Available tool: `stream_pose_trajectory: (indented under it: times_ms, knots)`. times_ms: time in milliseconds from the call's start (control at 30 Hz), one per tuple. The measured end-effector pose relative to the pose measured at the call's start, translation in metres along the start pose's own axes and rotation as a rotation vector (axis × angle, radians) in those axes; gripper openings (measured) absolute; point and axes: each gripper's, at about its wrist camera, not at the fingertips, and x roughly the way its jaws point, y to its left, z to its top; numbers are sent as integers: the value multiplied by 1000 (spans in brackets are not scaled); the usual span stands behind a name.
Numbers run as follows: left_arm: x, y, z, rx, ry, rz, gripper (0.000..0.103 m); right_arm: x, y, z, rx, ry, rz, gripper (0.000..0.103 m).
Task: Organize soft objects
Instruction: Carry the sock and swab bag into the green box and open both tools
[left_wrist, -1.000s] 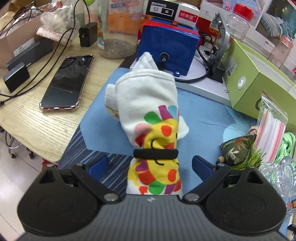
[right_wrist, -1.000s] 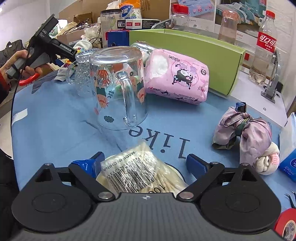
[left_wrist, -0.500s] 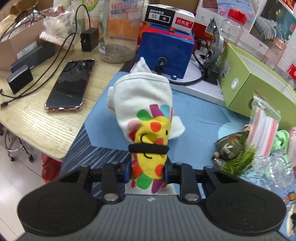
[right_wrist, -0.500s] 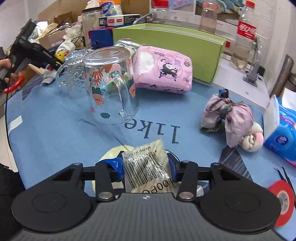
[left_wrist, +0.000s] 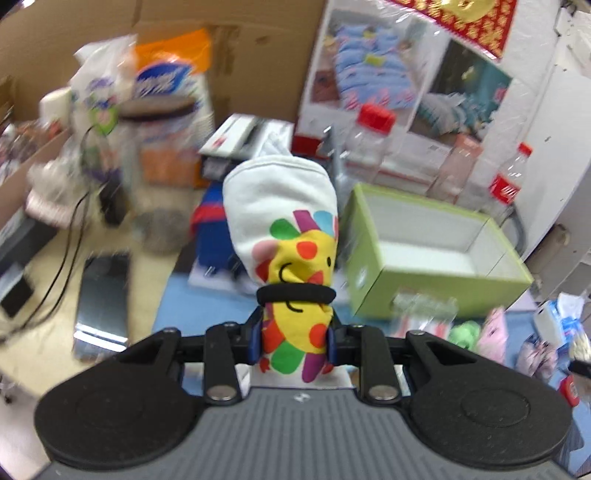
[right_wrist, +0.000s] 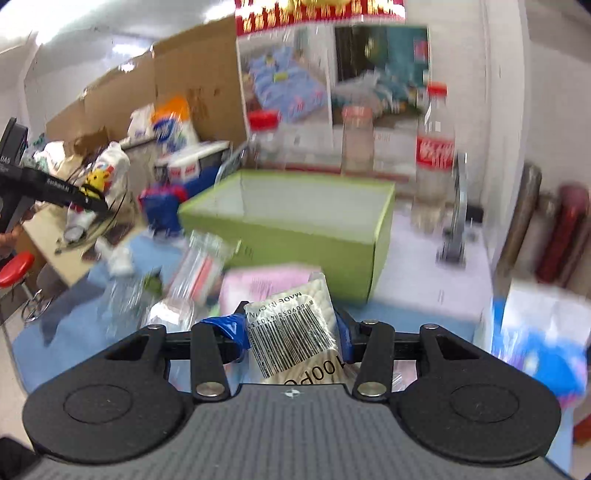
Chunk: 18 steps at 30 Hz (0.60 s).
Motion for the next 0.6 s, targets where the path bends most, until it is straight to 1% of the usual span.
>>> stream_pose_trajectory:
  times_ms: [100,267,367,467,500,533,567,600]
  knots:
    - [22,-27,34,42,3,-44,25,33,-4,45,-22,-29,-25,31]
    - [78,-66,74,91,48,-120,25,101,-13,99,-12,5,-22,31]
    - [111,-83,83,114,84,-136,25,139,-16,113,-16,46,-30,31]
    - [136,-90,84,131,120,-140,25,166,-24,114,-11,67,-30,34]
    - [142,-92,83,138,129,-143,27,175,-26,112,-4,85,-35,36]
    - [147,-93,82,144,132,-134,46,182,-29,111,10,108,-52,37]
    - [152,-94,82,145,127,-122,59,190,-30,109,23,138,-72,38]
    - [153,-94,82,146,110,-112,65,196,-31,109,31,164,-95,39]
